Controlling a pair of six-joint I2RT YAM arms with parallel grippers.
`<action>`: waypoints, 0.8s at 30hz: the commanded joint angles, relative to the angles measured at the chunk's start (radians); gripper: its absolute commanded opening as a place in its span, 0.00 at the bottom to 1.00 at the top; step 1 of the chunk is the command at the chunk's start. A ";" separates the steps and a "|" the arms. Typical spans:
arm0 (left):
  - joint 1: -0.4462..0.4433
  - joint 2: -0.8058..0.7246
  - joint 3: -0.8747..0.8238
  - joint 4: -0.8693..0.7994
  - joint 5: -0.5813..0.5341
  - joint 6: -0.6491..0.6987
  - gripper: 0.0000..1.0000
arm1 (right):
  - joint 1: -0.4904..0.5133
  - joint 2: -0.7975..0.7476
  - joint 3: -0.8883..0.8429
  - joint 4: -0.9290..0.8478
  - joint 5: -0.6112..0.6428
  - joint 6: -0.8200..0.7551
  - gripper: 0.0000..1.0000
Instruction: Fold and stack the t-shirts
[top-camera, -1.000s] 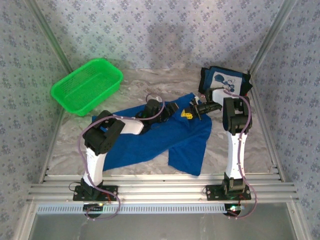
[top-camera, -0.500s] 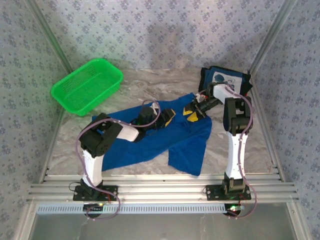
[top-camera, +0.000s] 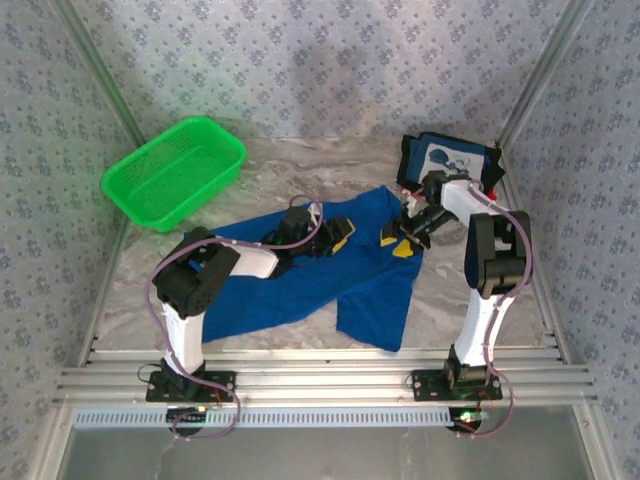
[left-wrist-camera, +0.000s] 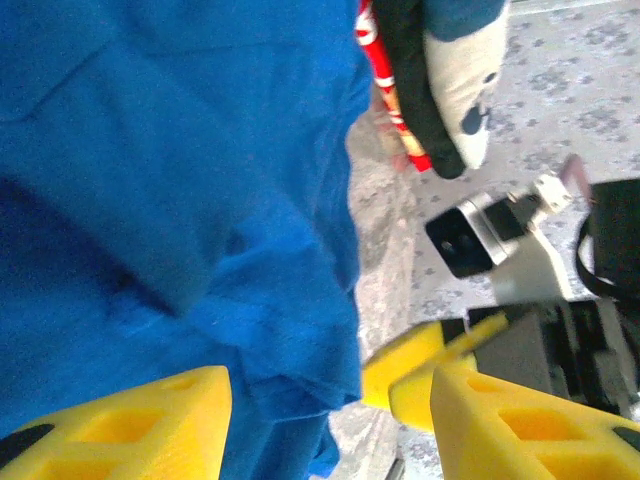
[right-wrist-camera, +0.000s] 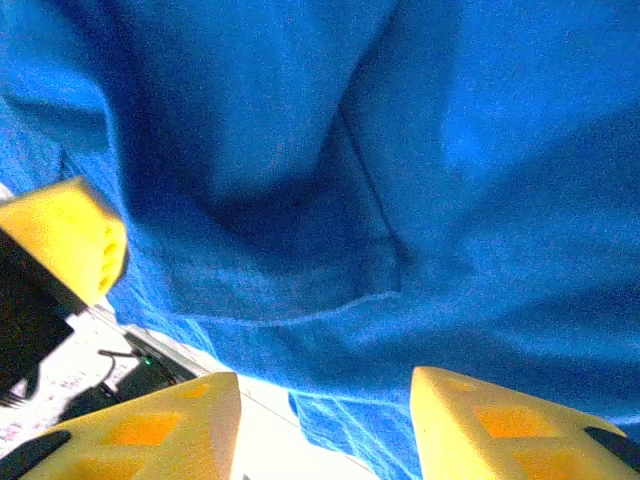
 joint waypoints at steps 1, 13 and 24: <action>0.005 -0.038 0.015 -0.141 0.021 0.039 0.55 | 0.057 -0.091 -0.066 0.049 0.073 -0.066 0.50; 0.005 0.063 0.132 -0.221 0.048 0.069 0.51 | 0.213 -0.126 -0.143 0.190 0.383 -0.180 0.49; 0.015 0.082 0.173 -0.360 0.003 0.167 0.49 | 0.219 -0.075 -0.118 0.221 0.430 -0.195 0.46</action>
